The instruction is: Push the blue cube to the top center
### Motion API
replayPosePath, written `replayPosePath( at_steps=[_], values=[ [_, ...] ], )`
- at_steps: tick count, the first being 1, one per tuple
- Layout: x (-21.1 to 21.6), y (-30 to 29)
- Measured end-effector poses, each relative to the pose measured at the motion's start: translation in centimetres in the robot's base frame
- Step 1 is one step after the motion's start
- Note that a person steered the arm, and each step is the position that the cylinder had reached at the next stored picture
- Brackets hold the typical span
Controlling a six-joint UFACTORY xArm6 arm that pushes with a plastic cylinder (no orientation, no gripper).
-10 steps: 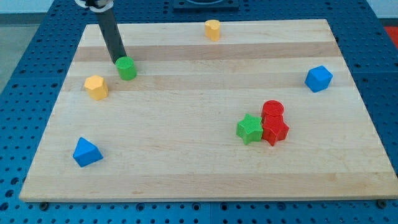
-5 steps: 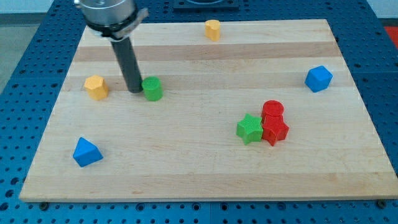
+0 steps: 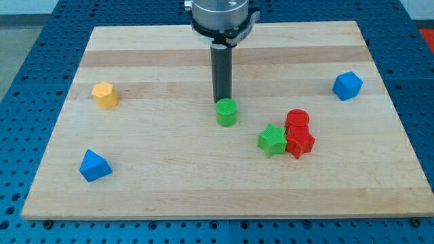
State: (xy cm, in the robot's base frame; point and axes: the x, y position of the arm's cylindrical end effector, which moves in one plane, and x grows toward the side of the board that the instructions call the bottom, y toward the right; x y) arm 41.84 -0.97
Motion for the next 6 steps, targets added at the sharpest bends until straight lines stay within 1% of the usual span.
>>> replayPosePath(
  at_steps=[1,2,6],
  values=[
    [0.8,-1.5],
    [2.6,-3.1],
    [8.5,-2.9]
  ],
)
